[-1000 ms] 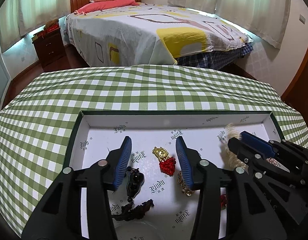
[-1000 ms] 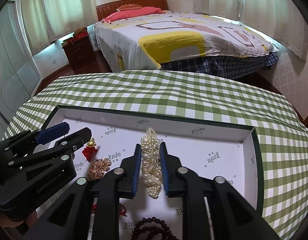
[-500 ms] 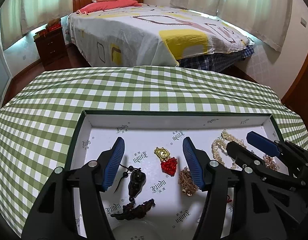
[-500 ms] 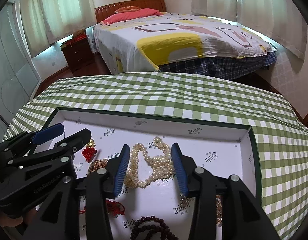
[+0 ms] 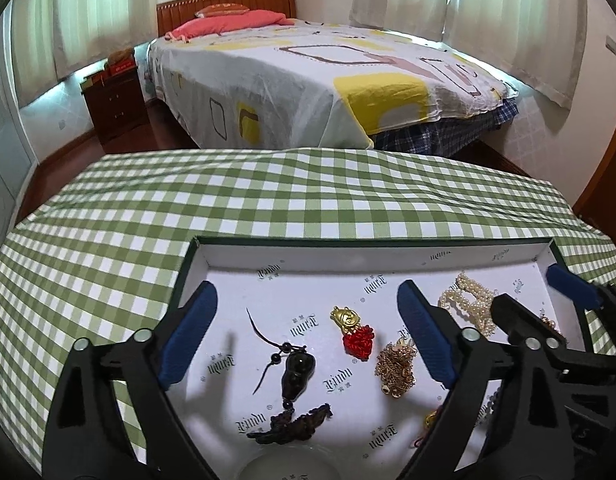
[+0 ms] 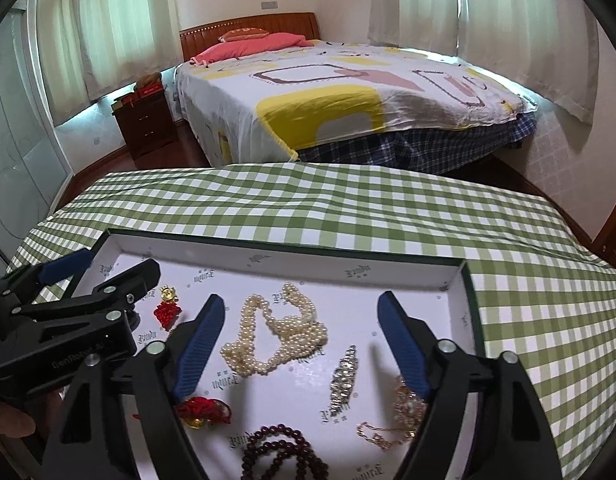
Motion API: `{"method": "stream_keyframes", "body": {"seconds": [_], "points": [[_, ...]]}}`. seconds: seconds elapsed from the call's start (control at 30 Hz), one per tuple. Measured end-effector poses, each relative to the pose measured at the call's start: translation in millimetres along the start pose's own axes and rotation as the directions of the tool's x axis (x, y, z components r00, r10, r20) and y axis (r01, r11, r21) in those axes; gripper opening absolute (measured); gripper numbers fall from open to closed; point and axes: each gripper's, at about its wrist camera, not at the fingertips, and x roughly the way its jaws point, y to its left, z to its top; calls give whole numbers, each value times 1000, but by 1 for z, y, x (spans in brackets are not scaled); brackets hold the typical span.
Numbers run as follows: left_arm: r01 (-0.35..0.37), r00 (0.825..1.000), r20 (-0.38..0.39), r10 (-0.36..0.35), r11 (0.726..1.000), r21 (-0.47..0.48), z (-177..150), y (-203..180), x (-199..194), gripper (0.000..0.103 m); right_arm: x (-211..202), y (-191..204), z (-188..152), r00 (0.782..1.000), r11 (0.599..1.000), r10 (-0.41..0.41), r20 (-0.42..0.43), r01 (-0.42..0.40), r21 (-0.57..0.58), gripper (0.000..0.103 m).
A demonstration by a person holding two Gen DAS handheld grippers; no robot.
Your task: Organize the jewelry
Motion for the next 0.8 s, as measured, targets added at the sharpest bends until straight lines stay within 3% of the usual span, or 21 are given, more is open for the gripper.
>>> {"method": "stream_keyframes", "body": {"seconds": [0.23, 0.5, 0.8], "points": [[-24, 1000, 22, 23, 998, 66, -1, -10, -5, 94, -7, -9, -1, 1000, 999, -28, 11, 28, 15, 84], [5, 999, 50, -6, 1000, 15, -2, -3, -13, 94, -24, -19, -4, 996, 998, -56, 68, 54, 38, 84], [20, 997, 80, -21, 1000, 19, -10, 0, -31, 94, -32, -23, -15, 995, 997, -64, 82, 60, 57, 84]]}}
